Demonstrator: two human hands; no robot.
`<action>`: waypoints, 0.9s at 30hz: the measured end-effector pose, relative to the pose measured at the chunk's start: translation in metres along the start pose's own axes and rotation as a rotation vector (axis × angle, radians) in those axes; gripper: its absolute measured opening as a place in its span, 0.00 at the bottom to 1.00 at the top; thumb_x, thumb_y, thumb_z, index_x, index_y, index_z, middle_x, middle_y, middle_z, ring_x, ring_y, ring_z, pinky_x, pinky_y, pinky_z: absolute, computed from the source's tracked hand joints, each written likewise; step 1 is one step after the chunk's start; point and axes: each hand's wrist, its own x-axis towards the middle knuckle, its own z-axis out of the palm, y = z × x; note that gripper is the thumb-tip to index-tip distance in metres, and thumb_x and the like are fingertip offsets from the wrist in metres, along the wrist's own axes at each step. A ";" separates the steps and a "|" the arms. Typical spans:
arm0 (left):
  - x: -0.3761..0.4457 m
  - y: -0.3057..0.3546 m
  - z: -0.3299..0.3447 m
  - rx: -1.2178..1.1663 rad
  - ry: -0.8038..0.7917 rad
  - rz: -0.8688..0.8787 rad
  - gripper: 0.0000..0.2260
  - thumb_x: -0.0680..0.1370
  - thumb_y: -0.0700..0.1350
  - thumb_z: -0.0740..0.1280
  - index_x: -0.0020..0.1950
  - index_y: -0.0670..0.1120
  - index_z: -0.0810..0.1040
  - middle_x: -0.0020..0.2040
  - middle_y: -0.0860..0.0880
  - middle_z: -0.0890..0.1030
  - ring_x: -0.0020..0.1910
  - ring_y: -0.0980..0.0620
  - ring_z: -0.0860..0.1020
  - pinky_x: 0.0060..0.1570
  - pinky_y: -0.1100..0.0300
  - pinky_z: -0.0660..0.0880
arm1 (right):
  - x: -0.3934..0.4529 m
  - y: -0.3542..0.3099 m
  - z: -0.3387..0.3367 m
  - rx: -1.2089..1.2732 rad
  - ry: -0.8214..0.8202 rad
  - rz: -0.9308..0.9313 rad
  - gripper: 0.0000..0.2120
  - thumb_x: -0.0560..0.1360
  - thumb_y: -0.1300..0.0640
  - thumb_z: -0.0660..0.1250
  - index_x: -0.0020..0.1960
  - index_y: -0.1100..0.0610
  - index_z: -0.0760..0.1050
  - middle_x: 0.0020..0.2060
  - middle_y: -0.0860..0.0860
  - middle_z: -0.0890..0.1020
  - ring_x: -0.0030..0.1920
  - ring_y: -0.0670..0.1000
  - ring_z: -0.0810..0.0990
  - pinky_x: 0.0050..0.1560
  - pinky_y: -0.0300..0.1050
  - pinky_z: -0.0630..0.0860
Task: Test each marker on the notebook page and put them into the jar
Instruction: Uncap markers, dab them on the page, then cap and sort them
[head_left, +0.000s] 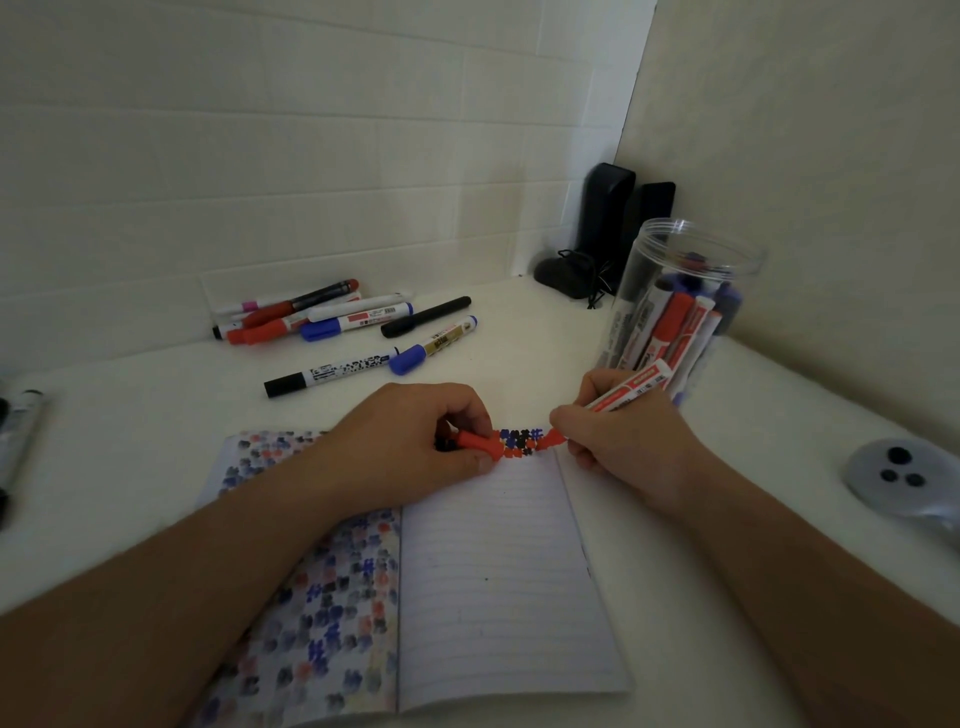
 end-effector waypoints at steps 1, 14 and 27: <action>0.000 0.000 0.000 0.002 0.001 0.001 0.08 0.75 0.58 0.74 0.51 0.61 0.79 0.47 0.63 0.82 0.50 0.68 0.77 0.49 0.70 0.74 | -0.001 -0.001 0.000 -0.007 0.001 0.005 0.11 0.73 0.63 0.74 0.35 0.59 0.73 0.28 0.56 0.81 0.28 0.52 0.79 0.32 0.43 0.77; 0.000 0.000 0.000 0.015 0.006 -0.003 0.09 0.74 0.58 0.74 0.52 0.62 0.79 0.48 0.64 0.81 0.50 0.66 0.78 0.51 0.68 0.75 | -0.001 -0.002 0.000 -0.001 0.019 0.034 0.12 0.74 0.64 0.72 0.35 0.59 0.72 0.29 0.57 0.81 0.28 0.52 0.79 0.30 0.42 0.76; 0.000 0.001 0.000 0.009 0.003 -0.017 0.09 0.74 0.58 0.74 0.52 0.61 0.79 0.48 0.64 0.82 0.50 0.67 0.77 0.50 0.70 0.74 | -0.003 -0.004 0.001 -0.044 0.023 0.021 0.13 0.73 0.66 0.71 0.34 0.59 0.69 0.30 0.62 0.79 0.27 0.52 0.77 0.28 0.39 0.75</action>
